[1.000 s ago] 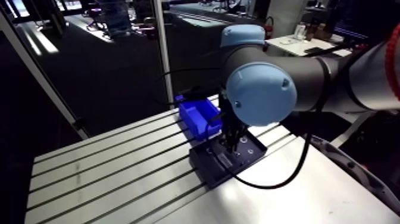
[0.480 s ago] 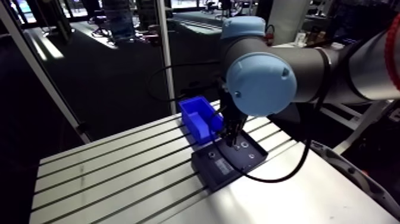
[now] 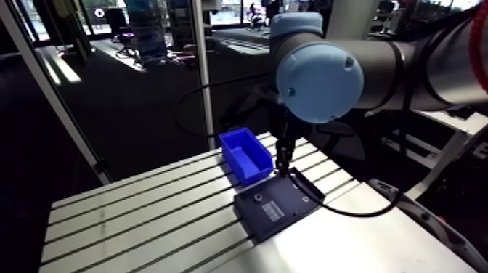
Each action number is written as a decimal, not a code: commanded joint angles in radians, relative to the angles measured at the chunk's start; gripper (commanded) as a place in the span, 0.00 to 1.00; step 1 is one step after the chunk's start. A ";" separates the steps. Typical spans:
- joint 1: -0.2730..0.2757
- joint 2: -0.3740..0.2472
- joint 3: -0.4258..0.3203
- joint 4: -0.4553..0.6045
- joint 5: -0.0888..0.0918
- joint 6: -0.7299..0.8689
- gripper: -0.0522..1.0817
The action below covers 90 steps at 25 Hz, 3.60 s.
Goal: Pick up the M10 bolt from the tray and put it into the blue bin.
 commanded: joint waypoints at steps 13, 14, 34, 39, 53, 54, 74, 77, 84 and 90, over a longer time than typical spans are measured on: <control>0.003 0.045 -0.264 0.208 0.067 -0.747 0.99; 0.010 0.053 -0.278 0.203 0.065 -0.760 0.99; 0.104 0.217 -0.367 0.085 0.067 -0.750 0.99; 0.110 0.245 -0.378 0.078 0.067 -0.748 0.99; 0.122 0.314 -0.378 0.042 0.061 -0.730 0.98; 0.122 0.318 -0.378 0.036 0.059 -0.730 0.98; 0.124 0.406 -0.373 -0.019 0.054 -0.708 0.98; 0.130 0.409 -0.375 -0.022 0.053 -0.702 0.98; 0.136 0.420 -0.378 -0.022 0.045 -0.694 0.97; 0.135 0.423 -0.376 -0.053 0.044 -0.691 0.94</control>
